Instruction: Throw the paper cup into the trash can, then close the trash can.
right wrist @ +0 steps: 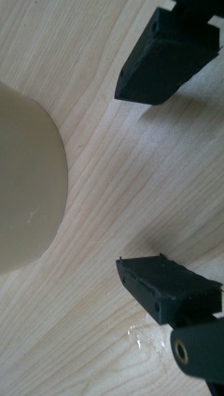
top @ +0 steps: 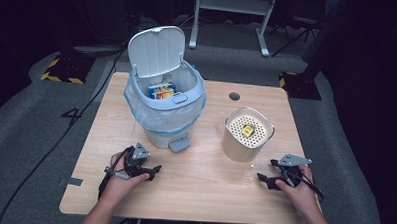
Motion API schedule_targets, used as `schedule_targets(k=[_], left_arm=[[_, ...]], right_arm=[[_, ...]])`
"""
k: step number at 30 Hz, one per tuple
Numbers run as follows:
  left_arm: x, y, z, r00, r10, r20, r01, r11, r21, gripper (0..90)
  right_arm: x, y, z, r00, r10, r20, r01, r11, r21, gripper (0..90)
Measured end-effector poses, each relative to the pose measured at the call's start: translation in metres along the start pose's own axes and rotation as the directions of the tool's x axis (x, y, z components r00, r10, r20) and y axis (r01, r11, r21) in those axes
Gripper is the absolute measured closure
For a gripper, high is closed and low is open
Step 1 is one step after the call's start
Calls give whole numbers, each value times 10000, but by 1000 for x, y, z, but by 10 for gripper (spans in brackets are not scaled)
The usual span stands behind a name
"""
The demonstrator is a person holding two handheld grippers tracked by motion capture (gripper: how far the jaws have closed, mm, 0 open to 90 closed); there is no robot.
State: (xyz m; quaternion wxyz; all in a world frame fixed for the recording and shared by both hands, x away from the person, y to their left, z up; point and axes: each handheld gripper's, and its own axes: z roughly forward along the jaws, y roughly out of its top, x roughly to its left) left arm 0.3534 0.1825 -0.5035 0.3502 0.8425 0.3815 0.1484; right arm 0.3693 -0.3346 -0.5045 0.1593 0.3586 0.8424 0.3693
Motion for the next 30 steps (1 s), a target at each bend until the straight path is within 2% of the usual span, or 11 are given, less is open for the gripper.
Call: schedule_targets(k=[3, 7, 11, 13, 17, 20, 22, 24, 27, 28, 30], left_arm=[[0, 0, 0, 10000, 17, -50, -17, 10000, -3, 281], [-1, 1, -5, 9994, 298, -183, -296, 9995, 106, 320], [-1, 0, -14, 9999, 91, 91, -89, 9998, -159, 327], [1, 1, -20, 9994, -42, 345, 53, 9994, -334, 330], [4, 8, -37, 9983, -51, 580, 82, 9986, -523, 340], [7, 18, -57, 9981, 124, 609, -69, 9959, -899, 352], [10, 24, -70, 9977, -26, 674, 114, 9914, -1305, 352], [14, 33, -85, 9960, -310, 840, 468, 9800, -1932, 357], [23, 47, -108, 9912, -637, 1163, 935, 9577, -2723, 375], [26, 52, -115, 9907, -685, 1173, 1005, 9508, -2931, 376], [31, 60, -126, 9930, -651, 984, 932, 9438, -3170, 378]], right_arm=[[0, 0, 0, 10000, -22, 18, 22, 10000, -7, 150], [0, 0, 0, 10000, -30, 33, 30, 10000, 5, 150], [0, 0, 0, 10000, -31, 34, 31, 10000, 3, 149], [0, 0, 0, 10000, -32, 39, 32, 10000, 5, 150], [0, 0, 0, 10000, -36, 38, 36, 10000, 4, 149], [0, 0, 0, 10000, -36, 39, 36, 10000, 3, 149], [0, 0, 0, 10000, -35, 40, 35, 10000, 4, 149], [0, 0, 0, 10000, -37, 41, 37, 10000, 4, 149], [0, 0, 0, 10000, -35, 40, 35, 10000, 4, 149], [0, 0, 0, 10000, -33, 39, 33, 10000, 4, 149], [0, 0, 0, 10000, -35, 36, 35, 10000, 5, 149]])
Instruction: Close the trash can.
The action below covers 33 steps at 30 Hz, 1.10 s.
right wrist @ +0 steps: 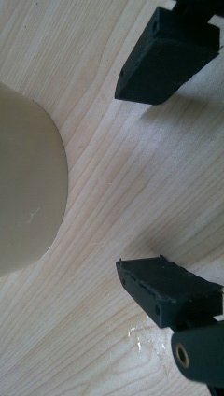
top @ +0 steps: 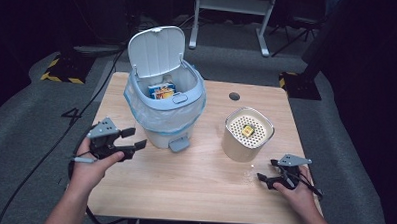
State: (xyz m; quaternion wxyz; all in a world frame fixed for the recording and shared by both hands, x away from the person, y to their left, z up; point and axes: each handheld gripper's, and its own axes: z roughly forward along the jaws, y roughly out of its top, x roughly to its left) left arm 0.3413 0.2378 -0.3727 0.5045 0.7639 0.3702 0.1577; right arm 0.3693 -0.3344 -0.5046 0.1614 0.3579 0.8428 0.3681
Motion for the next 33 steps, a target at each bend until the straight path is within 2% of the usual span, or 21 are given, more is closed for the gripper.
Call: schedule_targets(k=[6, 11, 14, 19, 26, 28, 30, 33], left_arm=[[9, 36, -20, 9991, 12, -422, -47, 9965, -834, 390], [20, 71, -30, 9920, -57, -1259, -116, 9906, -1362, 399], [26, 90, -31, 9890, -100, -1473, -139, 9869, -1606, 398], [36, 121, -27, 9872, -167, -1586, -147, 9807, -1949, 398], [48, 152, -16, 9793, -102, -2021, -346, 9756, -2170, 389], [52, 158, -14, 9804, -188, -1961, -264, 9739, -2253, 389], [57, 164, -12, 9848, -302, -1709, -118, 9708, -2396, 387], [64, 172, -9, 9862, -364, -1614, -33, 9711, -2387, 380]], right_arm=[[0, 0, 0, 10000, 11, -23, -11, 10000, -17, 149], [0, 0, 0, 10000, 16, -28, -16, 10000, -15, 149], [0, 0, 0, 10000, 13, -26, -13, 10000, -16, 150], [0, 0, 0, 10000, 14, -29, -15, 10000, -15, 150], [0, 0, 0, 10000, 20, -36, -20, 10000, -16, 149], [0, 0, 0, 10000, 19, -38, -19, 10000, -16, 150], [0, 0, 0, 10000, 14, -27, -14, 10000, -5, 149], [0, 0, 0, 10000, 16, -30, -16, 10000, -6, 150]])
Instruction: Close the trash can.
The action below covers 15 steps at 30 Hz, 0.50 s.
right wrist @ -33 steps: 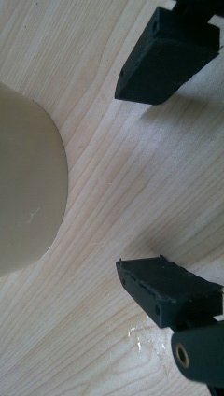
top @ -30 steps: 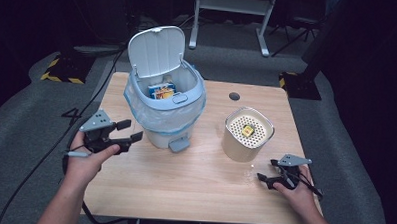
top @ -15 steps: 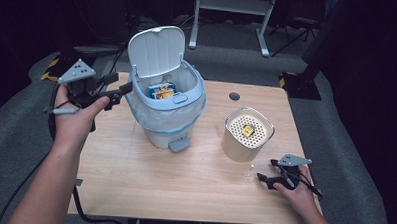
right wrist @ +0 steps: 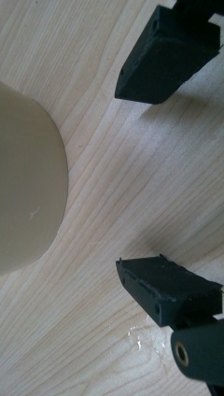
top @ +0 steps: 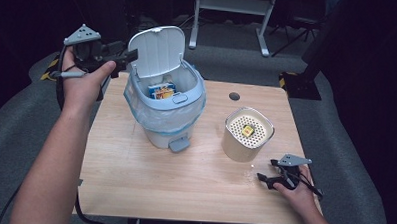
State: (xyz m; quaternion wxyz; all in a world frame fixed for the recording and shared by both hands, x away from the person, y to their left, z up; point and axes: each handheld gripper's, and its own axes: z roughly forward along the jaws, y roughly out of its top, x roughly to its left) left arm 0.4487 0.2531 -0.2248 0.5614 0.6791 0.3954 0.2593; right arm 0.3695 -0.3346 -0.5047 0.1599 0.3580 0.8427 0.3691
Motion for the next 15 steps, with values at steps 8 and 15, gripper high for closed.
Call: schedule_targets(k=[8, 15], left_arm=[[7, 6, 16, 9997, 72, -212, -63, 9991, 423, 374], [7, 7, 28, 9998, 170, -57, -167, 9991, 390, 371]], right_arm=[[0, 0, 0, 10000, 5, -2, -5, 10000, -1, 149], [0, 0, 0, 10000, 8, -14, -8, 10000, -11, 149]])
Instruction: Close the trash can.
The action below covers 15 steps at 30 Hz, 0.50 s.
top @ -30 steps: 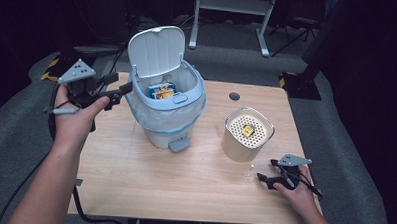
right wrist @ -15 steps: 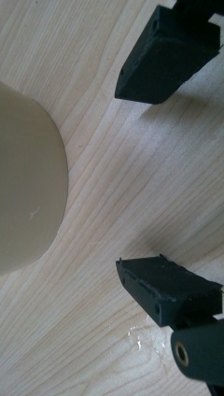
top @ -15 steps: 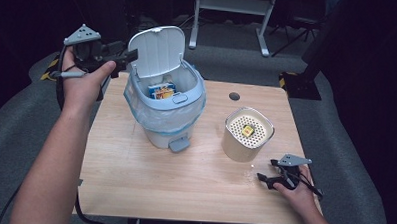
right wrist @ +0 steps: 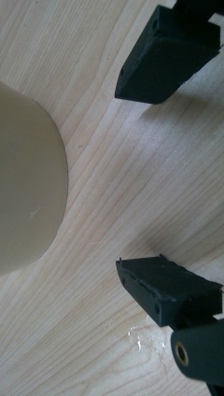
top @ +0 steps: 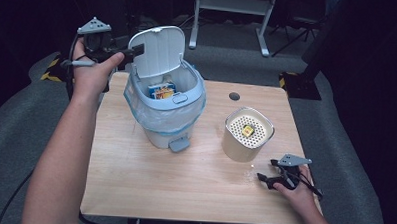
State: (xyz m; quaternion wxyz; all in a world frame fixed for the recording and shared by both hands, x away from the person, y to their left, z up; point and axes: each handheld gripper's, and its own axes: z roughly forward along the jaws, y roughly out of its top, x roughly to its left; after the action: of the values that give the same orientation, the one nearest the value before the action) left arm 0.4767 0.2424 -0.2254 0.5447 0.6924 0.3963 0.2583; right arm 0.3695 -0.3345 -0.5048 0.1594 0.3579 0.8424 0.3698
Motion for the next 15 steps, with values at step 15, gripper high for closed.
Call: schedule_targets(k=[15], left_arm=[[-5, 7, 8, 9995, -8, 301, 3, 9999, 145, 408]], right_arm=[[0, 0, 0, 10000, 20, 3, -20, 10000, -12, 150]])
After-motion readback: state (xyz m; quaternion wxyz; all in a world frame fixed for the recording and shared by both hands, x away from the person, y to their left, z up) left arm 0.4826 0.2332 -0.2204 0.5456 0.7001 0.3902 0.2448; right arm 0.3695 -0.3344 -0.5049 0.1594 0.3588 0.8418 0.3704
